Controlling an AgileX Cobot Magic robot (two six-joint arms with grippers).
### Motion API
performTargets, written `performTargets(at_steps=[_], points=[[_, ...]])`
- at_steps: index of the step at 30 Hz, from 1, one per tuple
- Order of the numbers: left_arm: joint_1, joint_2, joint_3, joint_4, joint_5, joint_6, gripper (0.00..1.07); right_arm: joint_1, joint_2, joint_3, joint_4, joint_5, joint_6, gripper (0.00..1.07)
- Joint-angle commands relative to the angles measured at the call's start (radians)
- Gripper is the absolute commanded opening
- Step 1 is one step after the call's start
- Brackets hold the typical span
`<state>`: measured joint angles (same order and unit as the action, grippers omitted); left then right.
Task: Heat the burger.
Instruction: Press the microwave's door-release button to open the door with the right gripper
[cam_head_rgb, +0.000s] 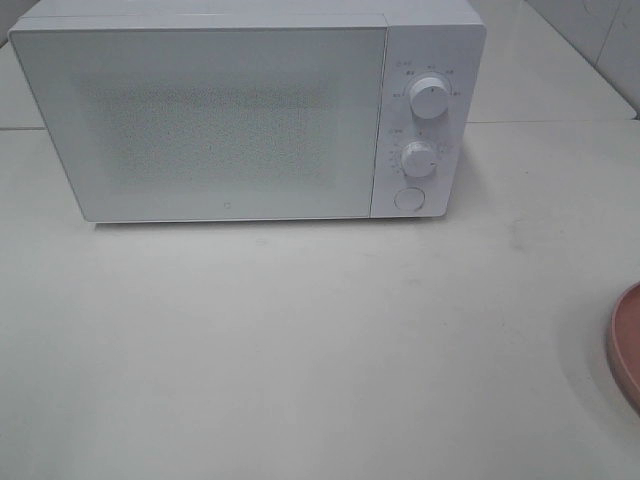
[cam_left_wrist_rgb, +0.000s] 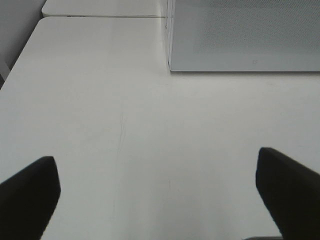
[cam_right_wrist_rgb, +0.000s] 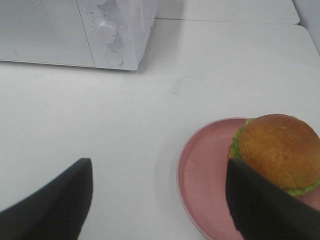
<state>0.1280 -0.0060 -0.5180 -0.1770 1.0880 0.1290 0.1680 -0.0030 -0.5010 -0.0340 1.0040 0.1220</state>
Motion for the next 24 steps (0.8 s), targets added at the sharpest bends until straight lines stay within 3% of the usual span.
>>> performTargets(at_steps=[1, 18, 24], points=[[-0.002, -0.022, 0.001, -0.001, -0.014, -0.005, 1.00, -0.005, -0.030, 0.003, 0.000, -0.006, -0.012, 0.73], [-0.002, -0.022, 0.001, -0.001, -0.014, -0.005, 1.00, -0.005, -0.027, -0.015, 0.000, -0.019, -0.012, 0.73], [-0.002, -0.022, 0.001, -0.001, -0.014, -0.005, 1.00, -0.005, 0.048, -0.052, -0.001, -0.061, -0.007, 0.73]])
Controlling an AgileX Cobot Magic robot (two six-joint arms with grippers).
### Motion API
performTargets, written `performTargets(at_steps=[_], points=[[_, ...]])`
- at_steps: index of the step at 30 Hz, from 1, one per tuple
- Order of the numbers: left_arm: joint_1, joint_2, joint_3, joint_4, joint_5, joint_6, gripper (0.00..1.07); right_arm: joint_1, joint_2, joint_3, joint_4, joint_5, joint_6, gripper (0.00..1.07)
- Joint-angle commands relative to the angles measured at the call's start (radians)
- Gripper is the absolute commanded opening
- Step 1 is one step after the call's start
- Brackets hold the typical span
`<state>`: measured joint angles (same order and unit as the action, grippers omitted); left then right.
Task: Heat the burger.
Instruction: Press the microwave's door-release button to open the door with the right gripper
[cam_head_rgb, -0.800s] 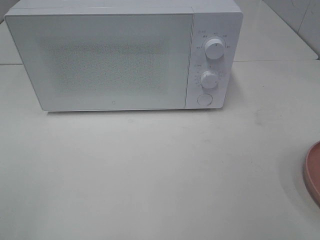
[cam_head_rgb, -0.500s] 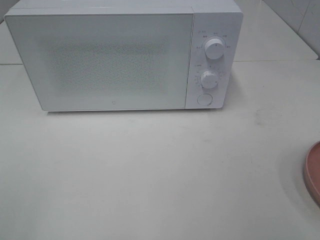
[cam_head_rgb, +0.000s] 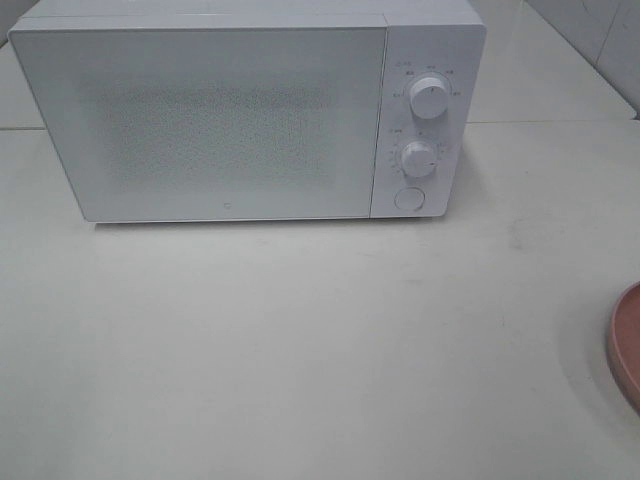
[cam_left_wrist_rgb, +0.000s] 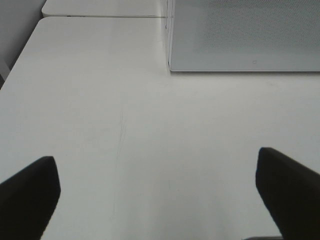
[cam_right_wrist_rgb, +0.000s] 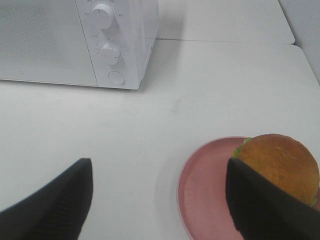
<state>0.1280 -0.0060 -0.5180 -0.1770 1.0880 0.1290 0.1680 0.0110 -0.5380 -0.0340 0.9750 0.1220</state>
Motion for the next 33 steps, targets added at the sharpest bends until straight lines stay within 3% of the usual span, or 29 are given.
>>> performTargets(at_steps=[1, 33], points=[[-0.002, -0.022, 0.001, -0.001, -0.014, -0.005, 1.00, -0.005, 0.073, -0.015, 0.000, -0.053, -0.004, 0.73], [-0.002, -0.022, 0.001, -0.001, -0.014, -0.005, 1.00, -0.005, 0.537, -0.015, 0.002, -0.463, -0.004, 0.73]])
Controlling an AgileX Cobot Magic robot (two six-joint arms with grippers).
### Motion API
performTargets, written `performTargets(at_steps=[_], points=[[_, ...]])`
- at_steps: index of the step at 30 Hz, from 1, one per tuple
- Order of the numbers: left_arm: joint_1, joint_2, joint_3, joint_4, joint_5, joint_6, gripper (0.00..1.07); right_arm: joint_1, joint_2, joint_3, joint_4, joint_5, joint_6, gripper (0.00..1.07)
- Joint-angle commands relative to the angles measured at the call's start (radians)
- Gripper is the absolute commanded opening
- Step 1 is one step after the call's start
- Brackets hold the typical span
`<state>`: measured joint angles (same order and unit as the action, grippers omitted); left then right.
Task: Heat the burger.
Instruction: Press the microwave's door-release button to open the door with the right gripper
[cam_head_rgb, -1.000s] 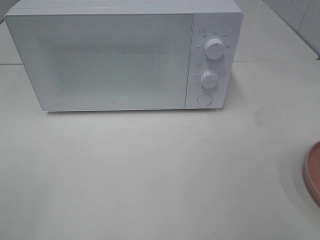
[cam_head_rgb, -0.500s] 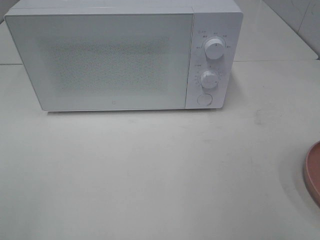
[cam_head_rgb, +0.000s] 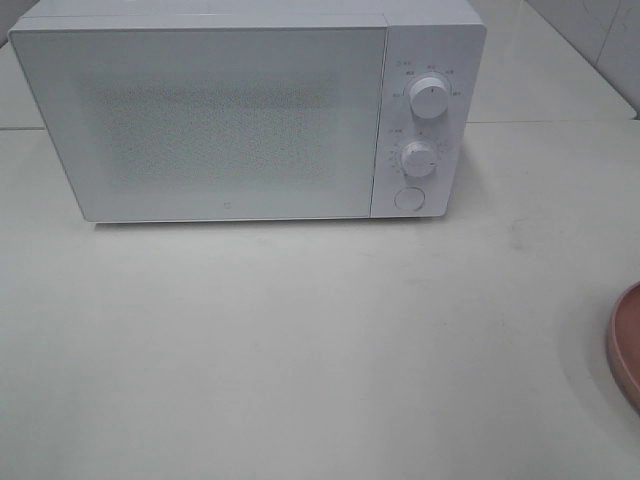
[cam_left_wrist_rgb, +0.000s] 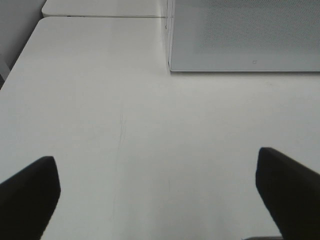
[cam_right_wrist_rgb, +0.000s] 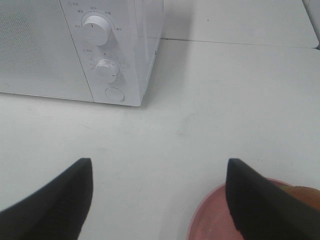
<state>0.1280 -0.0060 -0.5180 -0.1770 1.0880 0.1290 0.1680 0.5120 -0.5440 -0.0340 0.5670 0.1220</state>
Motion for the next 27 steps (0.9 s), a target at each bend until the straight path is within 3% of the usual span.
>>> performTargets(at_steps=[1, 27], points=[[-0.002, -0.022, 0.001, -0.001, -0.014, -0.005, 1.00, -0.005, 0.070, -0.009, 0.002, -0.082, -0.004, 0.73], [-0.002, -0.022, 0.001, -0.001, -0.014, -0.005, 1.00, -0.005, 0.483, -0.009, 0.003, -0.435, 0.008, 0.73]])
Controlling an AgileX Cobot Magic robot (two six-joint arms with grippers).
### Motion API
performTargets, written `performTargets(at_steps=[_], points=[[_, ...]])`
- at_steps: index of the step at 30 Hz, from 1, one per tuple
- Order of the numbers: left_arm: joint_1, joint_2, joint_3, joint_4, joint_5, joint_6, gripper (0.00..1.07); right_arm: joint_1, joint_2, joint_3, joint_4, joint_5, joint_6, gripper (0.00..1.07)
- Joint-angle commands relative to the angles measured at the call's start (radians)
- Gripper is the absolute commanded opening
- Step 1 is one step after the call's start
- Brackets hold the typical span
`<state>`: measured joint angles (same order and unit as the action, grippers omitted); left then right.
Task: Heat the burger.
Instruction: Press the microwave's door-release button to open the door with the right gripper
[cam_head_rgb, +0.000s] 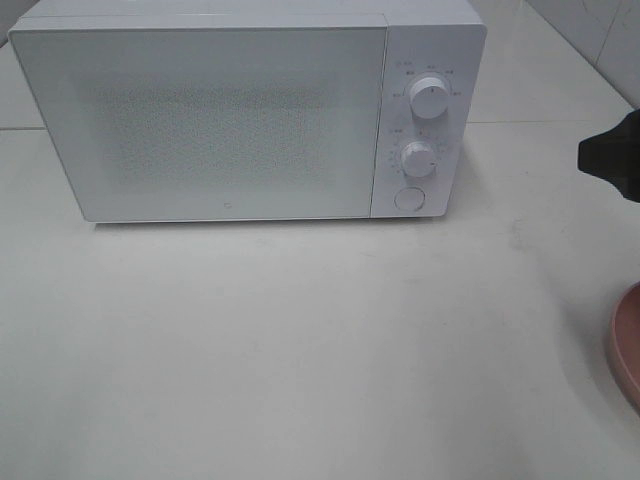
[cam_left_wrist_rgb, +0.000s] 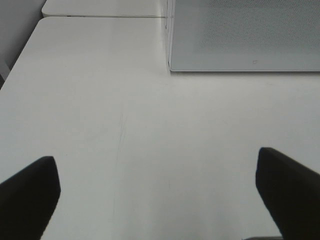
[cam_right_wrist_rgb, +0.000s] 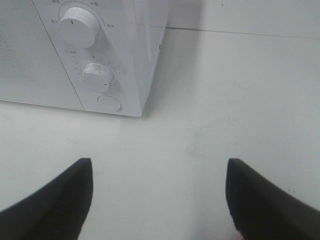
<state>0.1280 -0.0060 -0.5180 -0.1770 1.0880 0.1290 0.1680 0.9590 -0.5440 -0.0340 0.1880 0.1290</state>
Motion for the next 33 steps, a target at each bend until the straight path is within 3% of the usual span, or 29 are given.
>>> performTargets(at_steps=[1, 11, 17, 22, 33], points=[[-0.002, -0.022, 0.001, -0.001, -0.014, -0.005, 1.00, -0.005, 0.050, -0.009, 0.003, -0.071, 0.001, 0.73], [-0.002, -0.022, 0.001, -0.001, -0.014, -0.005, 1.00, 0.008, 0.218, -0.009, -0.019, -0.251, 0.001, 0.73], [-0.002, -0.022, 0.001, -0.001, -0.014, -0.005, 1.00, 0.090, 0.309, 0.013, -0.056, -0.388, -0.016, 0.73], [-0.002, -0.022, 0.001, -0.001, -0.014, -0.005, 1.00, 0.140, 0.370, 0.059, 0.026, -0.515, -0.030, 0.73], [-0.002, -0.022, 0.001, -0.001, -0.014, -0.005, 1.00, 0.292, 0.452, 0.154, 0.354, -0.787, -0.329, 0.73]])
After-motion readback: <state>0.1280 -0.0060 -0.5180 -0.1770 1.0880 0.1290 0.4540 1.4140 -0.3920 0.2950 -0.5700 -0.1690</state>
